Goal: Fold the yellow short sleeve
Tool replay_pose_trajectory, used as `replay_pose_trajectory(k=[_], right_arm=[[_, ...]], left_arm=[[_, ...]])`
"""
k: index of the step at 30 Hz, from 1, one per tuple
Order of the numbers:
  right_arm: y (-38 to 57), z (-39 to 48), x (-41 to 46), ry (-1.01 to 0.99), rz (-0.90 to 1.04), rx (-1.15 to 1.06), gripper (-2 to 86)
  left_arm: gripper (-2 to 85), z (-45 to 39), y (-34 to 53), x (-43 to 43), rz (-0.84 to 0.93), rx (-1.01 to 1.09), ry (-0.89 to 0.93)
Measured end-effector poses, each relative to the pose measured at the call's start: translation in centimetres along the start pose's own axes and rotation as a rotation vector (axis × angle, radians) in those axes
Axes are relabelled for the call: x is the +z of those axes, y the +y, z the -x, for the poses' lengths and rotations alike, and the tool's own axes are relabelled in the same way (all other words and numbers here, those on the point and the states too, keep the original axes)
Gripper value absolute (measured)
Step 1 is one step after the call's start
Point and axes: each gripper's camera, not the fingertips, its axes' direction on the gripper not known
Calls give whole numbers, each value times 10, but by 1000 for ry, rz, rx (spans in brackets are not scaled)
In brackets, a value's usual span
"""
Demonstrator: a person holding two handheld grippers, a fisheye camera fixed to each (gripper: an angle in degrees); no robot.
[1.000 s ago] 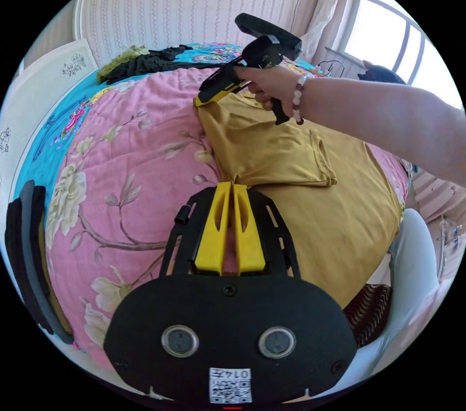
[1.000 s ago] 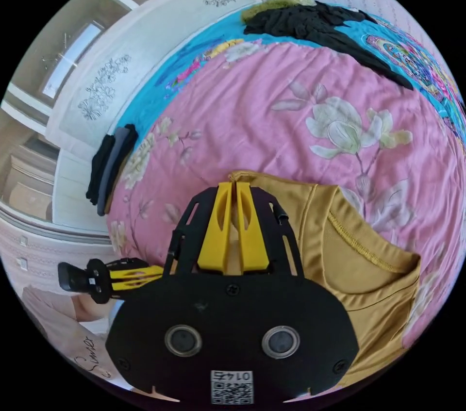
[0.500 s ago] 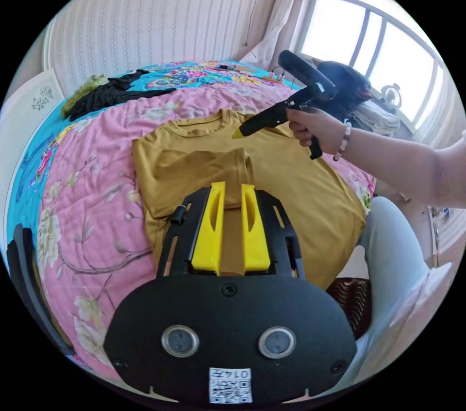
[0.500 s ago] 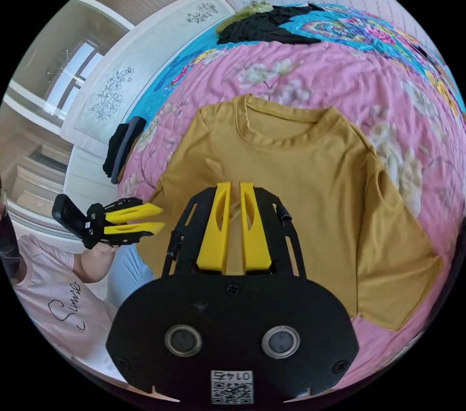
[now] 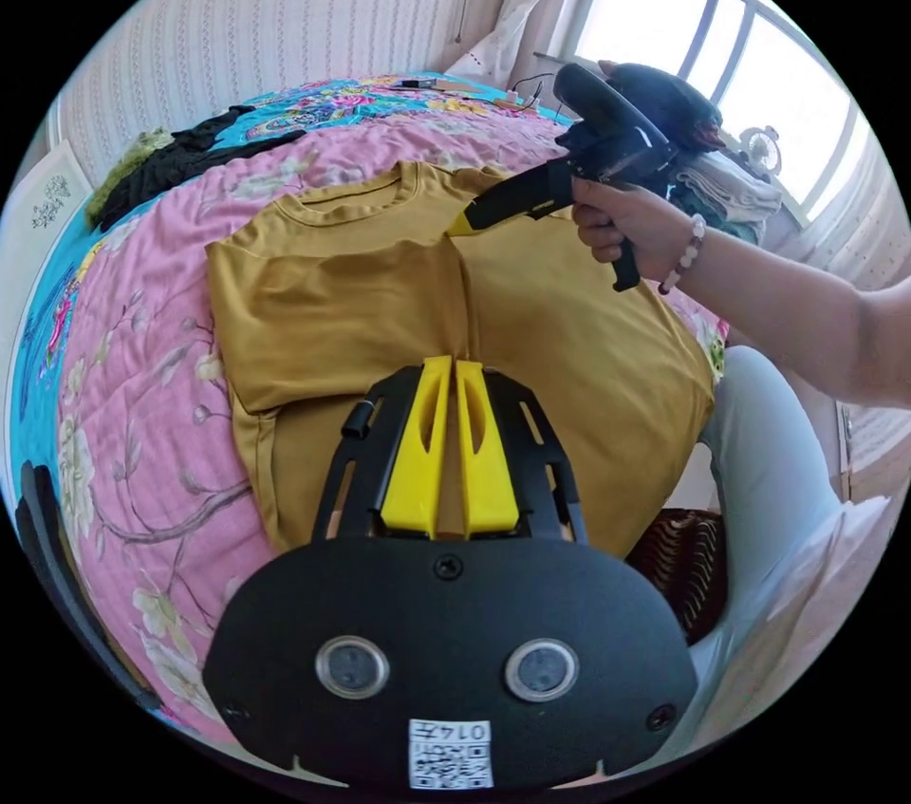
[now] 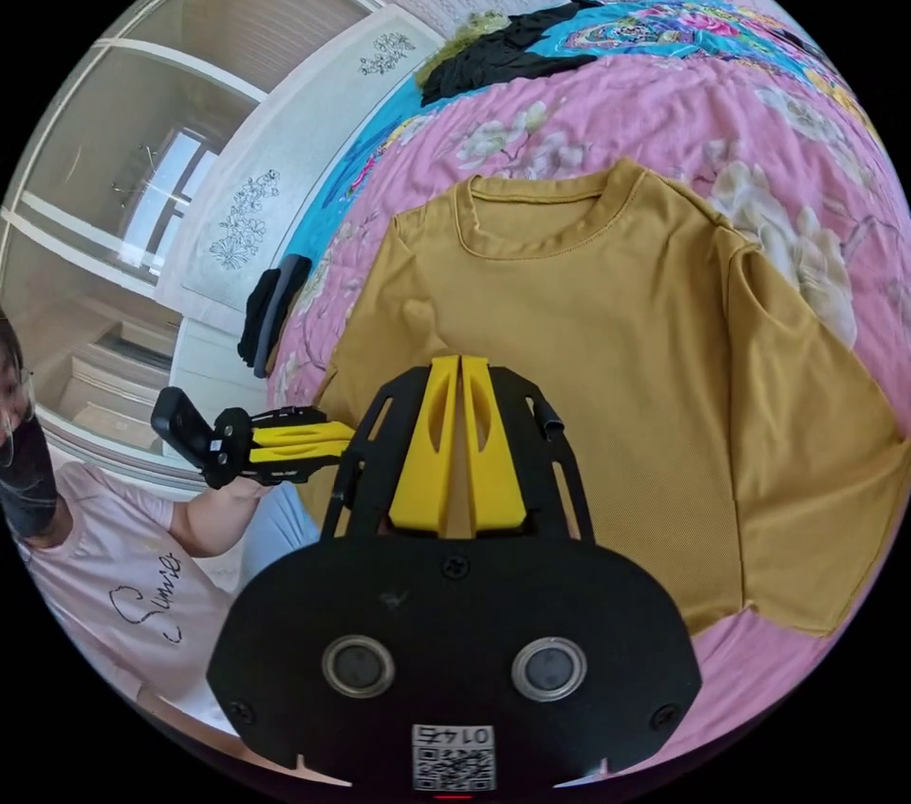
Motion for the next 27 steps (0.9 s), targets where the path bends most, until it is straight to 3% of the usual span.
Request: replay_pose_trajectory(k=[12,15,18,22,27], right_arm=[[47,-29,-70,50,-14,89,2],[78,-35,-112,-1,-141,82,7],[127,-48,-165,102,-300,159,18],[202,-91,-234,278,-498,372,60],[257,-147,-289,246,-680,565,78]], left_arm=[[36,-5,-13,40,3,-42,63],[46,-11,-17,35,-9,-27,70],[47,-18,-24,30,-27,-14,100],[43,-39,-49,33,-45,65,137],[42,-74,-104,55,-15,156,132]])
